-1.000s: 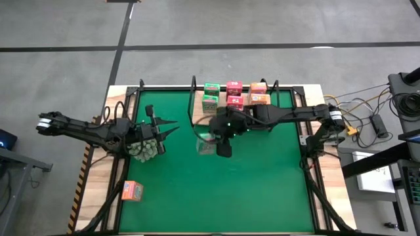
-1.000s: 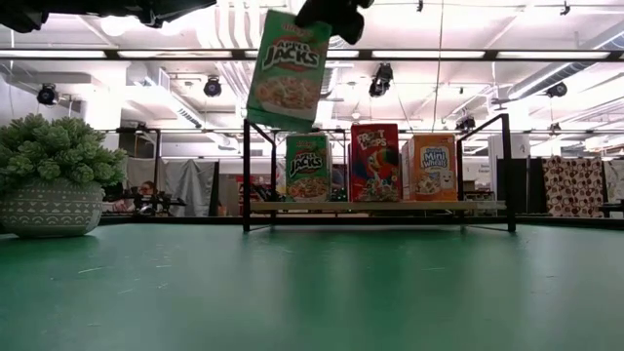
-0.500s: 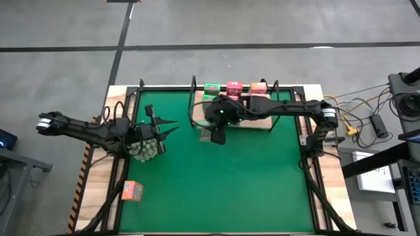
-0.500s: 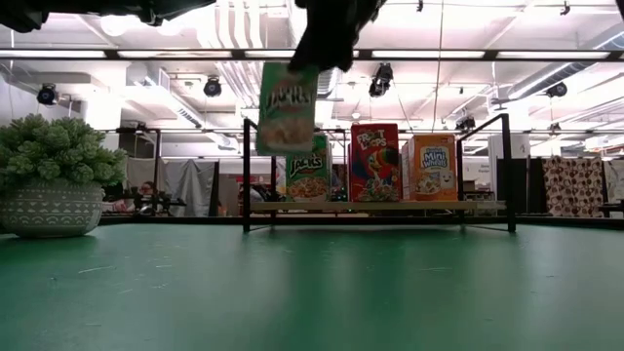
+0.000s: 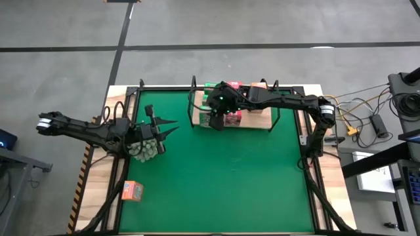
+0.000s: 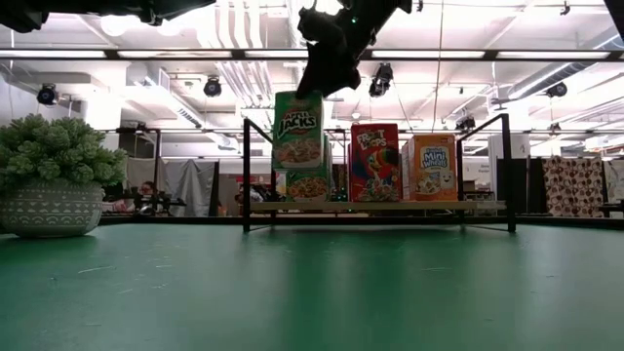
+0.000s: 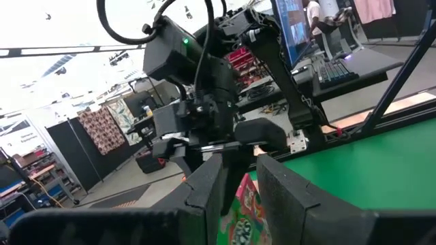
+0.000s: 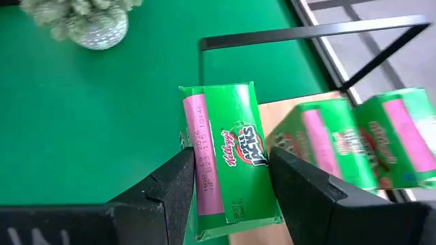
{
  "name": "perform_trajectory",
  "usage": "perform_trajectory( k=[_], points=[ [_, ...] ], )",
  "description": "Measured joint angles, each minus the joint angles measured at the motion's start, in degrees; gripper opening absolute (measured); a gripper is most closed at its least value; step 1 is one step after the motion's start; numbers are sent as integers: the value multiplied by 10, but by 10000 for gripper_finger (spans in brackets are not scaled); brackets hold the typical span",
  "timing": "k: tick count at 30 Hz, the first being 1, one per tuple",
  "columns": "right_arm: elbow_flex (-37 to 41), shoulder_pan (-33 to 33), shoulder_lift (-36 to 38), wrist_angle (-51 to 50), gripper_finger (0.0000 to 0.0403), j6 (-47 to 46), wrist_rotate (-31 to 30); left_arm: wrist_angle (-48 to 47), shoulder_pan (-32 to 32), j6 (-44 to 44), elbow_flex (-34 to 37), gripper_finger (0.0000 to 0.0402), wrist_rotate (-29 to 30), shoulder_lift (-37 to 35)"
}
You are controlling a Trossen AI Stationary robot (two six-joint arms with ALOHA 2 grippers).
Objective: Stack cereal on shelf
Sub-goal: Put the green cereal box on the shelf aligned with the other green cereal boxes
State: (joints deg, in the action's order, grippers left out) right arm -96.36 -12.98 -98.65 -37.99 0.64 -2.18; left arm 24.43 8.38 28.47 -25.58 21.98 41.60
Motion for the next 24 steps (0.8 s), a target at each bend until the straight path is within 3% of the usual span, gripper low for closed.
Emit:
perform_trajectory(
  k=[24],
  points=[
    [43, -13, 0, 49, 176, 6, -31, 0, 0, 0, 0, 76, 0, 0]
  ],
)
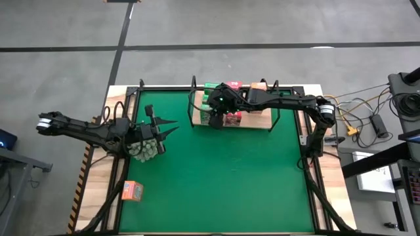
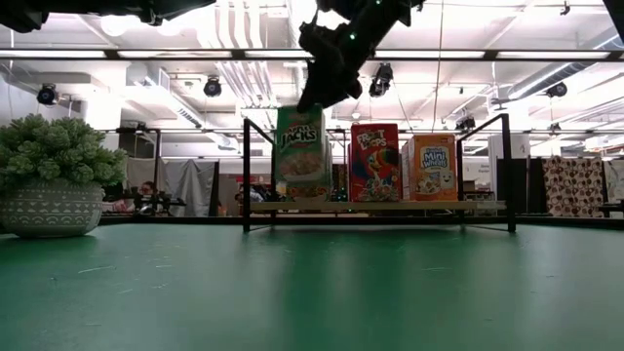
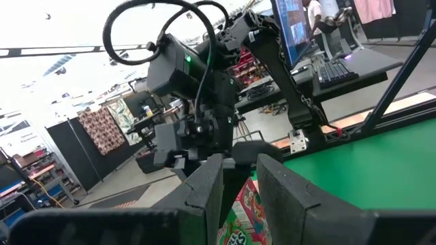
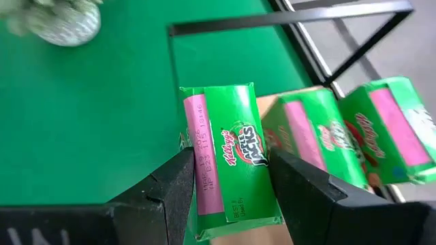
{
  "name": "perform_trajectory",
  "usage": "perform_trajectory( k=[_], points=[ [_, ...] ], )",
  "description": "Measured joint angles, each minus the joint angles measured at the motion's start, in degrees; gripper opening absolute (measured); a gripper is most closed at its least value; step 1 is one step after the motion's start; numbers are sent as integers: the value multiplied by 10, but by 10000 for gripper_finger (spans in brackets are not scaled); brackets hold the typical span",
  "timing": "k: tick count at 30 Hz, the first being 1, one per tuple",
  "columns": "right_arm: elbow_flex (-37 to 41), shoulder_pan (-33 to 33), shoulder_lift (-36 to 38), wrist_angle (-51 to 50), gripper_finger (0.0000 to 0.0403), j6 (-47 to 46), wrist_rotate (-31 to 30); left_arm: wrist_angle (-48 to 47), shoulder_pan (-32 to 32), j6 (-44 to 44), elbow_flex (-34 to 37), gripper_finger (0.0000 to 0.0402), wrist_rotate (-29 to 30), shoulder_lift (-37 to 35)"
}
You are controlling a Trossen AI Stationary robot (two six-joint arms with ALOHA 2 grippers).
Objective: Stack cereal on shelf
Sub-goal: Put the green cereal box on the shelf aligned with the other green cereal boxes
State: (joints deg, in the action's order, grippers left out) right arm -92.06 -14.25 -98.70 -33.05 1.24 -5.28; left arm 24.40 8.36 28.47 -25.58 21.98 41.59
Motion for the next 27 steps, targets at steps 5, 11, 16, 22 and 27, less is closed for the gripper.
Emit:
perform_trajectory(
  k=[5, 11, 16, 22, 27],
  points=[
    [8, -4, 0, 7, 176, 11, -8, 0, 0, 0, 0, 76, 0, 0],
    [14, -4, 0, 23, 176, 24, -8, 0, 0, 0, 0, 76, 0, 0],
    [34, -4, 0, 40, 176, 25, -8, 0, 0, 0, 0, 76, 0, 0],
    [49, -4, 0, 55, 176, 31, -9, 0, 0, 0, 0, 76, 0, 0],
    [49, -4, 0, 55, 176, 34, -9, 0, 0, 0, 0, 76, 0, 0]
  ],
)
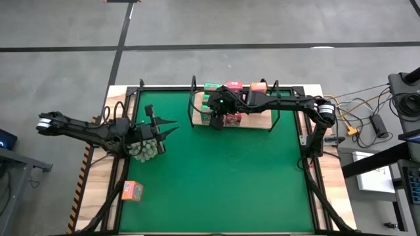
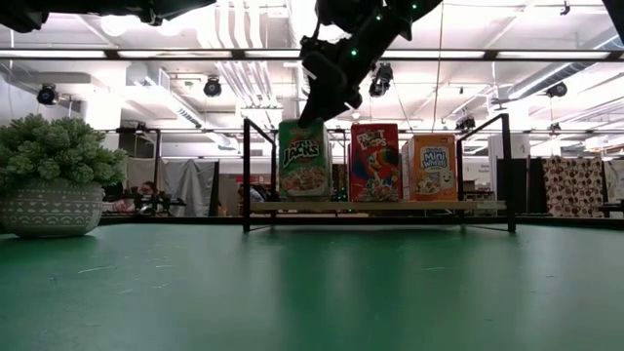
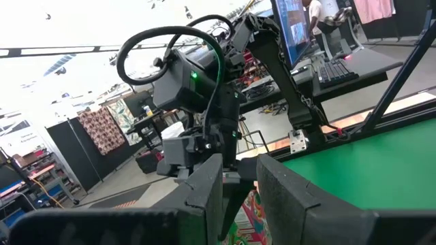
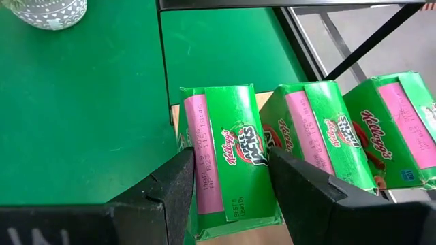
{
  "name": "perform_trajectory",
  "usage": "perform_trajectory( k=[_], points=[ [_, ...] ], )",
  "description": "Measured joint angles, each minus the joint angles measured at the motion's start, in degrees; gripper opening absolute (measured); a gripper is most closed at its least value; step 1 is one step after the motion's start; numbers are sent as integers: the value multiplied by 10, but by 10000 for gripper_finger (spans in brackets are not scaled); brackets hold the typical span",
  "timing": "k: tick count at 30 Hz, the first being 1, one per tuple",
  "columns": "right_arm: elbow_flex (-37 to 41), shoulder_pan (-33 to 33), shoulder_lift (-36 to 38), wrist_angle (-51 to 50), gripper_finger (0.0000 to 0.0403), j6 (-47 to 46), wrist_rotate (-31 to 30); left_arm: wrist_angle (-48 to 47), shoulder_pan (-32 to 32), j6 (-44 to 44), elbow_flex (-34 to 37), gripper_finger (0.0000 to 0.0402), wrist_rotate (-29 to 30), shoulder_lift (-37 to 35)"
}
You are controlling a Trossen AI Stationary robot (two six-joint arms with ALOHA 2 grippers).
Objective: Stack cereal on shelf
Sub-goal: Put the green cereal box on the shelf aligned with the other green cereal boxes
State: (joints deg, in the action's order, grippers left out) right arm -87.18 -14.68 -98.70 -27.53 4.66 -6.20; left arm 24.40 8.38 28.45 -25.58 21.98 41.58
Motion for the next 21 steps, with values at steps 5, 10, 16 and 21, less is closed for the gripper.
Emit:
perform_trajectory(
  k=[5, 10, 16, 21],
  points=[
    [0, 0, 0, 0, 176, 5, 0, 0, 0, 0, 0, 76, 0, 0],
    [0, 0, 0, 2, 176, 6, 0, 0, 0, 0, 0, 76, 0, 0],
    [19, 0, 0, 31, 176, 21, 0, 0, 0, 0, 0, 76, 0, 0],
    [27, 0, 0, 30, 176, 27, -3, 0, 0, 0, 0, 76, 0, 0]
  ],
)
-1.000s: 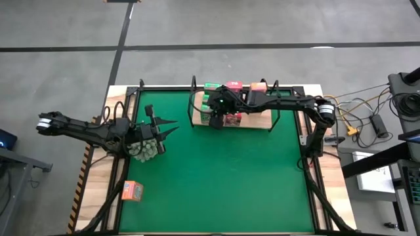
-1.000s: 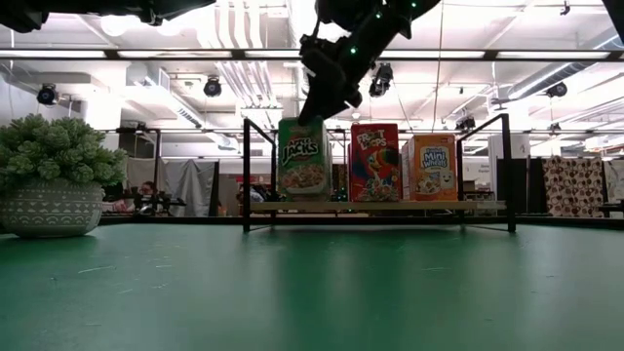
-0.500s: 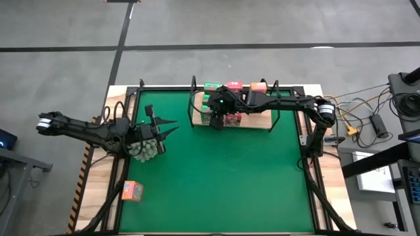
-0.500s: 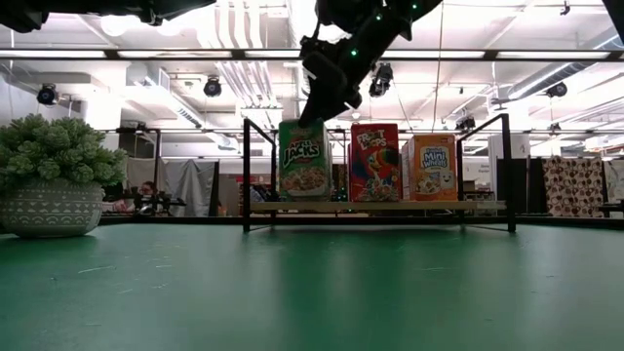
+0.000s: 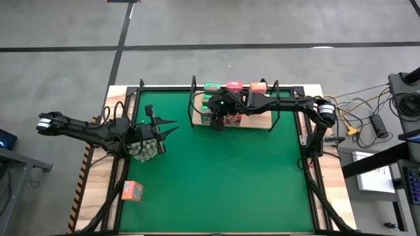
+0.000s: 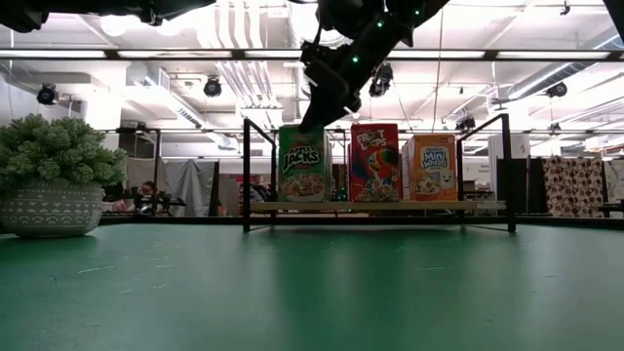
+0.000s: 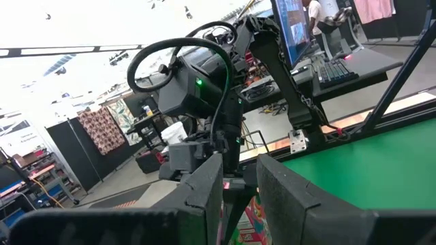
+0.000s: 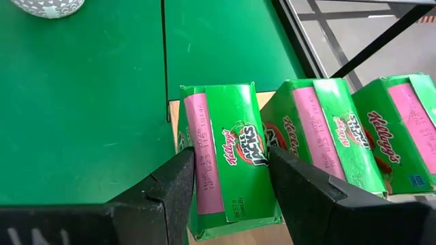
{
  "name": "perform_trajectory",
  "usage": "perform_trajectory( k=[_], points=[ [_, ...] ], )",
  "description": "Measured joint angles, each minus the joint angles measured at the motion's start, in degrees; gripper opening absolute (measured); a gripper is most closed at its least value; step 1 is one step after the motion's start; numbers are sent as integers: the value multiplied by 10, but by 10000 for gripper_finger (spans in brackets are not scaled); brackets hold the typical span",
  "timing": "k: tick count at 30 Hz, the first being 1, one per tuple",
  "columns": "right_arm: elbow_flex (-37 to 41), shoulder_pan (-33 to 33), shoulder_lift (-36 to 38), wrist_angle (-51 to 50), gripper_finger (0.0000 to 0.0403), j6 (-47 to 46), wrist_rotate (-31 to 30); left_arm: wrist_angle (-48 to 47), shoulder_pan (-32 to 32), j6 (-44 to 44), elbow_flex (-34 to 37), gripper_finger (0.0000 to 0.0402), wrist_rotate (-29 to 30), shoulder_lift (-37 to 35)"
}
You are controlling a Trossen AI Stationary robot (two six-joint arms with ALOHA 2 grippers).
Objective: Stack cereal on shelf
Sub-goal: Put the green cereal box on the shelf aligned with the other green cereal boxes
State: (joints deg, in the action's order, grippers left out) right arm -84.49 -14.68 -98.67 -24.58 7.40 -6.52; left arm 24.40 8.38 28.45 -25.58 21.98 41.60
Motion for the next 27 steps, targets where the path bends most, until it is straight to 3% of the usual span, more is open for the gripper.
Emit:
perform_trajectory(
  k=[27],
  points=[
    [-22, -2, 0, -15, 211, 5, -10, 0, 0, 0, 0, 76, 0, 0]
  ],
)
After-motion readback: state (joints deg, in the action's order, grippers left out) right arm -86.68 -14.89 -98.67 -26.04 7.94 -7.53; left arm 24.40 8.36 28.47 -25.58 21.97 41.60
